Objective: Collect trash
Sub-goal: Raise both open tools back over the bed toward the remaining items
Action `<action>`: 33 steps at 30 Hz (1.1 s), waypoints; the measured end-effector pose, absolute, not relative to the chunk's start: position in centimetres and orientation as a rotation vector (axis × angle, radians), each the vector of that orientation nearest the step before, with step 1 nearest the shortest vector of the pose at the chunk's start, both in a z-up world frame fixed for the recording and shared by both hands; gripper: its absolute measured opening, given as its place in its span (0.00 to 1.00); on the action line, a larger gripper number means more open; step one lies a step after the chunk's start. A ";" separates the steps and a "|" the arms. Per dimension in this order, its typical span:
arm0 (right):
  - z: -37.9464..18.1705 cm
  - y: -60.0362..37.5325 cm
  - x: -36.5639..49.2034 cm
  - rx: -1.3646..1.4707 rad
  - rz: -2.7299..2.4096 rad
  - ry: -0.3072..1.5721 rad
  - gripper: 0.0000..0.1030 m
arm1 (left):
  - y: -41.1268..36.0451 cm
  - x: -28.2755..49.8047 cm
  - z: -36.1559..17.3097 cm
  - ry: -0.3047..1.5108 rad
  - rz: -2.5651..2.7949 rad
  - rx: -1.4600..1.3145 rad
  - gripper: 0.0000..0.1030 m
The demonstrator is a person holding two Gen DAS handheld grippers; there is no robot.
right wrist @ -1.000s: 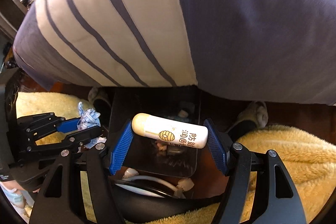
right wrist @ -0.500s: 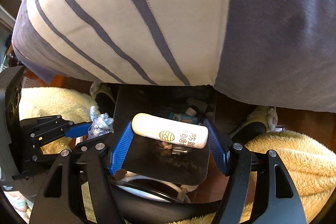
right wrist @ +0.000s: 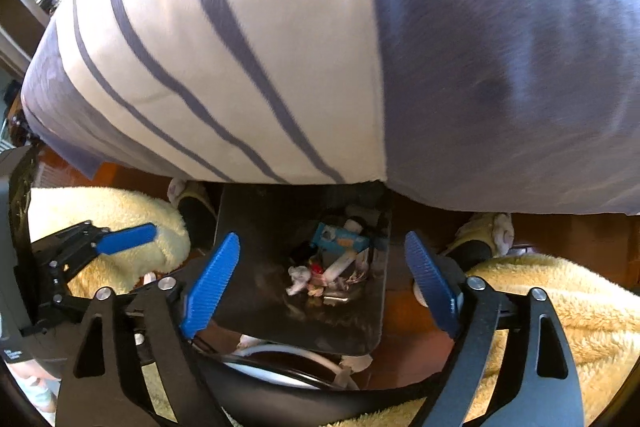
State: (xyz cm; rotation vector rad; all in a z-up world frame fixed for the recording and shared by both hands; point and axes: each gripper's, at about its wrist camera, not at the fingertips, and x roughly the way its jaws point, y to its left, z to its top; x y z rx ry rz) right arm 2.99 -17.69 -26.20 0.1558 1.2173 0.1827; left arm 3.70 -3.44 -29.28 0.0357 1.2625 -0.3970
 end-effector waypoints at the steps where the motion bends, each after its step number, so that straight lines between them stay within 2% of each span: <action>1: -26.0 -17.8 2.9 0.156 0.180 1.212 0.86 | -3.4 3.6 -28.8 1.250 -0.393 0.040 0.74; 3: -25.6 -17.9 2.7 0.154 0.176 1.202 0.87 | -3.2 3.5 -28.3 1.234 -0.386 0.047 0.83; 8: -24.3 -17.9 2.1 0.141 0.175 1.172 0.92 | -2.6 3.3 -26.3 1.181 -0.366 0.070 0.92; 21: -16.0 -19.9 2.1 0.133 0.157 0.969 0.94 | -0.9 3.7 -18.2 0.972 -0.321 0.081 0.92; 33: -9.3 -20.4 4.9 0.068 0.159 0.815 0.94 | 0.9 7.1 -11.6 0.832 -0.261 0.080 0.92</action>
